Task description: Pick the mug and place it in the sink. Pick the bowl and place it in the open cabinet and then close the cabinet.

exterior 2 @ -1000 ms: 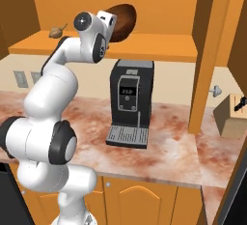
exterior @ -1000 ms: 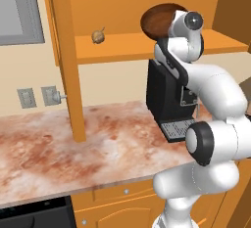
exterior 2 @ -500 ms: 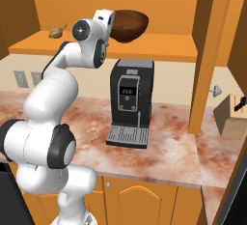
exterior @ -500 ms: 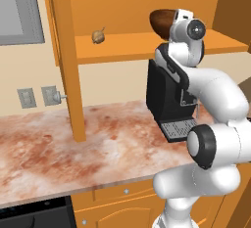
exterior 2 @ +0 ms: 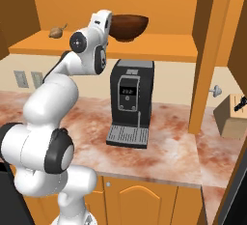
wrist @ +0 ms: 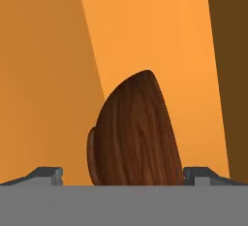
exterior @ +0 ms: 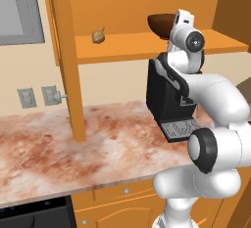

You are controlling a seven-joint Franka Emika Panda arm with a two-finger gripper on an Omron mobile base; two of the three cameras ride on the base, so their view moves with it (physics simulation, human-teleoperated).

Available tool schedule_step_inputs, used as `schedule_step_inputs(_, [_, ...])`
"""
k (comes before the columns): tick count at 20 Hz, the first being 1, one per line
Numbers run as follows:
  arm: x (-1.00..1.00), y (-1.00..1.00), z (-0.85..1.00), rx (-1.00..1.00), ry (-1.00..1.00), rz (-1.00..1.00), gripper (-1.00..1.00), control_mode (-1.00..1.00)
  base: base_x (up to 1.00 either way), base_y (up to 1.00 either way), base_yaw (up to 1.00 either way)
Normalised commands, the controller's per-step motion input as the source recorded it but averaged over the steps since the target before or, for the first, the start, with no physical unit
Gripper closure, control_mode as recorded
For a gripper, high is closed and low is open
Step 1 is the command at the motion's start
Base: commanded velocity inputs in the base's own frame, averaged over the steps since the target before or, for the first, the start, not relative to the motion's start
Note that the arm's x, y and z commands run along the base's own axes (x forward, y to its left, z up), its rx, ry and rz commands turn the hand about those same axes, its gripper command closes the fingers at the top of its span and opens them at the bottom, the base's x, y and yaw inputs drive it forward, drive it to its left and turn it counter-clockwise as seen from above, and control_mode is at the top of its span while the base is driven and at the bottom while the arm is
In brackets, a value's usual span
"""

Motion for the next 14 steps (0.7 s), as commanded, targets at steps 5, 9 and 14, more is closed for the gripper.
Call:
schedule_step_inputs(5, [-0.15,0.00,0.77,0.01,0.02,-0.01,-1.00,-1.00,0.00,0.00,0.00])
schedule_step_inputs(9, [-0.46,0.00,0.62,0.02,0.09,-0.01,-1.00,-1.00,0.00,0.00,0.00])
schedule_step_inputs(14, [-0.74,0.00,0.06,0.03,0.02,0.00,-1.00,-1.00,0.00,0.00,0.00])
